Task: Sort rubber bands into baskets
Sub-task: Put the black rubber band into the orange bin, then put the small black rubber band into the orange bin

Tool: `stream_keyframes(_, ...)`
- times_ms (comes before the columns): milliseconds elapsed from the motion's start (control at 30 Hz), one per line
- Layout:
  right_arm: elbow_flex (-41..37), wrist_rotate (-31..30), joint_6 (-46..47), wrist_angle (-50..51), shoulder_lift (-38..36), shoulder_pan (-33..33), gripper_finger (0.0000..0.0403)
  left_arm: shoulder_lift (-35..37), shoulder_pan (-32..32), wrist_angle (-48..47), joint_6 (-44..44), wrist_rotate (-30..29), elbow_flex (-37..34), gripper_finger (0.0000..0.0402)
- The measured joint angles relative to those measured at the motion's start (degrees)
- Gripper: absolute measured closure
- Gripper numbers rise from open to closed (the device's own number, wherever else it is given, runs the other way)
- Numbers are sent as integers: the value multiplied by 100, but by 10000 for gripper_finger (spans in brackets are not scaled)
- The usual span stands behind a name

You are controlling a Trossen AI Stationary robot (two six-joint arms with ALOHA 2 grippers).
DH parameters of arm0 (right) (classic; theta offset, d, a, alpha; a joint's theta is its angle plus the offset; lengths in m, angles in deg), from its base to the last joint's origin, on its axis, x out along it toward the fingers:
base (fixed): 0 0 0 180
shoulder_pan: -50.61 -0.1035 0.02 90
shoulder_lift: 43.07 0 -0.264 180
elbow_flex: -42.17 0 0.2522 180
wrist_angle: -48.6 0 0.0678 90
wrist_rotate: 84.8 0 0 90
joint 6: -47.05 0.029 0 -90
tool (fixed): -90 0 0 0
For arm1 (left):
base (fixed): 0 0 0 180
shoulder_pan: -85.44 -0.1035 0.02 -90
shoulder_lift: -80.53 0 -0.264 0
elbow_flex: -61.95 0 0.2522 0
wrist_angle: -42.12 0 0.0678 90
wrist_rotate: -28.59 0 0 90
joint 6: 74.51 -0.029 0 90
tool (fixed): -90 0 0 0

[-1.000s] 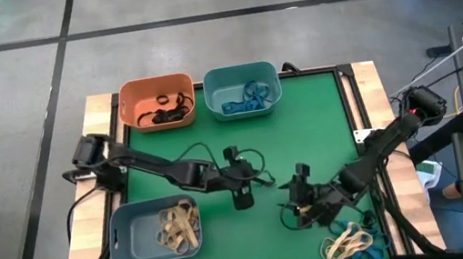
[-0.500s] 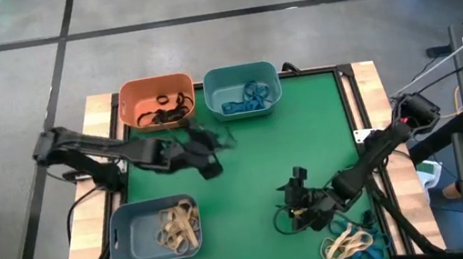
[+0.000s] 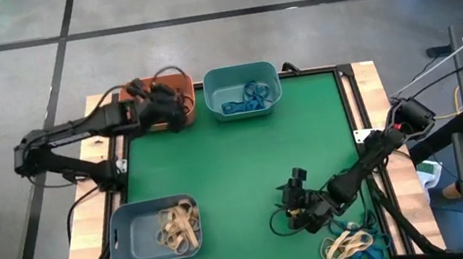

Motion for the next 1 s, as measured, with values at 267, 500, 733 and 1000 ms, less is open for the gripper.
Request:
stream_keyframes(267, 0, -64, 51, 0, -1, 0, 167, -218, -1110, -188, 13, 442, -85, 371)
stream_keyframes(500, 0, 46, 88, 2, -2, 1, 167, -291, -1797, -178, -103, 1020, -412, 306)
stream_keyframes(733, 0, -21, 56, -46, -2, 151, 167, -293, -1930, -474, 54, 2675, -494, 251)
stream_keyframes(1000, 0, 348, -282, -46, -2, 457, 167, -289, -1293, -467, 191, 2802, -494, 244)
